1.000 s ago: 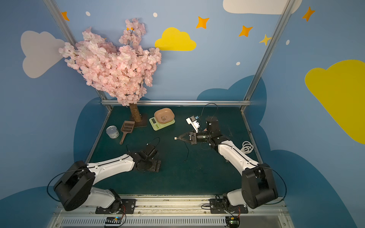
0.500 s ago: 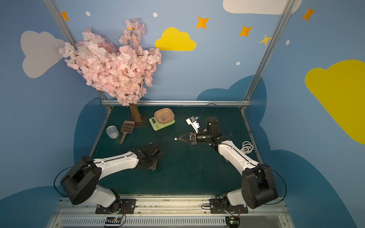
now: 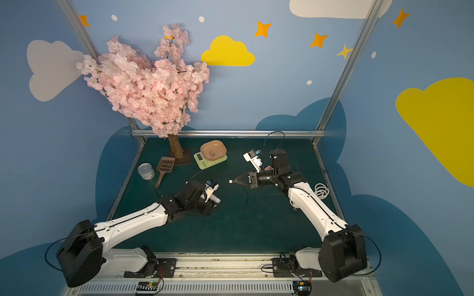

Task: Charge the electronic scale
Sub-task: Pick up the plug from the center of the board, then insert the charging cable into the plug.

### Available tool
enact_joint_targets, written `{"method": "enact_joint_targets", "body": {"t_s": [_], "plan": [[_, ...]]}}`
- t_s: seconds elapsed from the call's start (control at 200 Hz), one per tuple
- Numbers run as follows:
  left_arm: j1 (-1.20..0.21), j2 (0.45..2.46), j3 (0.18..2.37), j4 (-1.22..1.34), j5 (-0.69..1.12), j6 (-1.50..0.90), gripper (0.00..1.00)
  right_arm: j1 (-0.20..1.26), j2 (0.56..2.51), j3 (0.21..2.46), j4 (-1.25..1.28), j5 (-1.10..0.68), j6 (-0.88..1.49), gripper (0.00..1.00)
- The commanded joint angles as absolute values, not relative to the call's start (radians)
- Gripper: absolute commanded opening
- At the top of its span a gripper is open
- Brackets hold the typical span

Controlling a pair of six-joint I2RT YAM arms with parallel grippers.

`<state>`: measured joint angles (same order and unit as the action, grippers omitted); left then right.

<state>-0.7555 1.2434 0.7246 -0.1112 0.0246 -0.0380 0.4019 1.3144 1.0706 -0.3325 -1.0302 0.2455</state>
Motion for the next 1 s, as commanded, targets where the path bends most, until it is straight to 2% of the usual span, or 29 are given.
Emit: {"method": "enact_joint_targets", "body": {"t_s": [0.0, 0.21, 0.355, 0.686, 0.996], "plan": [[-0.76, 1.175, 0.666, 0.115, 0.207, 0.232, 0.34, 0.409, 1.28, 1.119, -0.54, -0.999, 0.2, 0.0], [-0.759, 1.112, 0.586, 0.291, 0.288, 0.477, 0.34, 0.429, 1.241, 1.129, -0.63, -0.987, 0.187, 0.0], [-0.758, 1.127, 0.568, 0.358, 0.27, 0.578, 0.28, 0.459, 1.214, 1.123, -0.635, -0.957, 0.176, 0.0], [-0.761, 1.156, 0.563, 0.442, 0.287, 0.611, 0.27, 0.54, 1.223, 1.12, -0.63, -0.814, 0.138, 0.0], [-0.764, 1.176, 0.562, 0.46, 0.28, 0.626, 0.24, 0.569, 1.266, 1.144, -0.632, -0.77, 0.127, 0.0]]}}
